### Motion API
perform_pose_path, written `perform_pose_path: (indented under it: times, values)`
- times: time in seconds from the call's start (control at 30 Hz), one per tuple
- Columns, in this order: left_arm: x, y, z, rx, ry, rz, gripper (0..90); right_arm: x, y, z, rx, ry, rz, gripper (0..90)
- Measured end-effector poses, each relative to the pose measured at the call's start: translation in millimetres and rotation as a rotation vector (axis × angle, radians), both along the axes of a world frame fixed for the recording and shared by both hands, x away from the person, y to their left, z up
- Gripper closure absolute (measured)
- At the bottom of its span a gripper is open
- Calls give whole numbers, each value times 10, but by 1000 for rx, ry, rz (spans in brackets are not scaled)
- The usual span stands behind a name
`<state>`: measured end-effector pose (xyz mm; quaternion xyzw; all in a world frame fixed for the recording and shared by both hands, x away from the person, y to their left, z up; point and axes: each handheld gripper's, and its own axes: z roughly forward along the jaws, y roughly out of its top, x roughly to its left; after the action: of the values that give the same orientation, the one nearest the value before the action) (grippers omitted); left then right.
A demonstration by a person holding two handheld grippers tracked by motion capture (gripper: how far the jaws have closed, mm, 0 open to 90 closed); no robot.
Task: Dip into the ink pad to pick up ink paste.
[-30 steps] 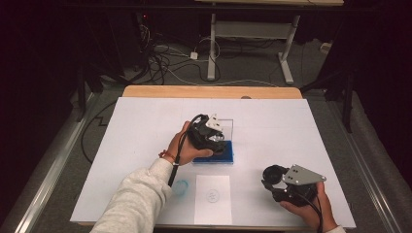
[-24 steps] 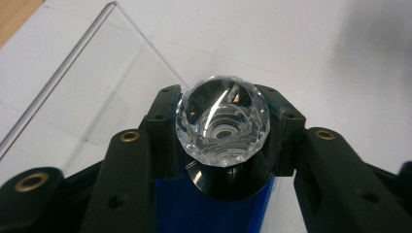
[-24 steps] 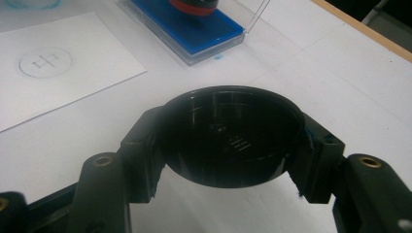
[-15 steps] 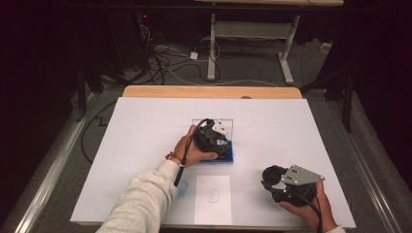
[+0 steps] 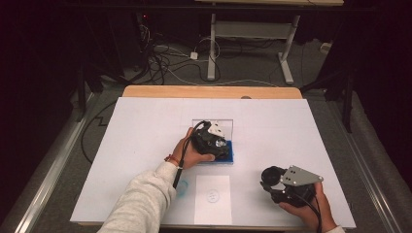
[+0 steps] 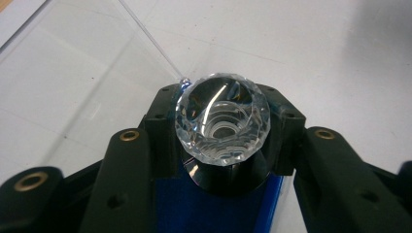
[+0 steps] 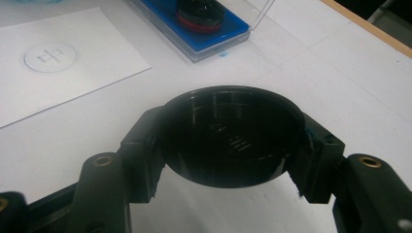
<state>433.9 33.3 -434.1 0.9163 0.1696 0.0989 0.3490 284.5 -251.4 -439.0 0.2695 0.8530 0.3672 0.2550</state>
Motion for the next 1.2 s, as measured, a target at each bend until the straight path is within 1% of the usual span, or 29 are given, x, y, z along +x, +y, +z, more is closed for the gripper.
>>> perform_pose_path:
  times: [0.03,0.07,0.1,0.17,0.3,0.37,0.53,0.57,0.63,0.7,0.77,0.83,0.93,1.07,1.2]
  values:
    - [0,-4,-4,-6,4,4,547,-1,2,1,-1,0,3,388]
    - [-7,-13,-4,-4,2,8,547,-2,5,1,-3,-1,6,388]
    - [-21,-30,-1,4,-3,15,547,-4,8,2,-5,-2,6,388]
    - [-39,-64,19,35,-13,21,546,-4,6,3,-2,-3,5,388]
    - [-6,-51,20,26,8,27,547,1,11,-2,-4,0,2,388]
    - [-4,-44,21,24,16,37,547,-5,17,2,-5,-2,4,388]
    - [-66,-107,33,71,-28,37,547,-2,1,-1,-5,-1,1,388]
    - [-61,-101,34,71,-24,38,547,-1,0,-1,-5,0,1,388]
    - [-46,-81,26,55,-13,39,547,-2,4,1,-6,-1,2,388]
    - [-43,-76,26,57,-11,43,547,-5,10,1,-6,-1,2,388]
    - [-57,-94,33,70,-14,56,547,-8,9,4,-6,-2,2,388]
    - [-74,-104,33,78,-25,55,547,-8,3,6,-5,-3,-2,388]
    - [-72,-102,37,81,-21,54,547,-7,-1,5,-4,-2,-3,388]
    - [-75,-121,54,104,-24,50,547,-9,3,8,-3,-3,-3,388]
    - [-70,-122,60,109,-19,46,547,-10,3,9,-3,-3,-4,388]
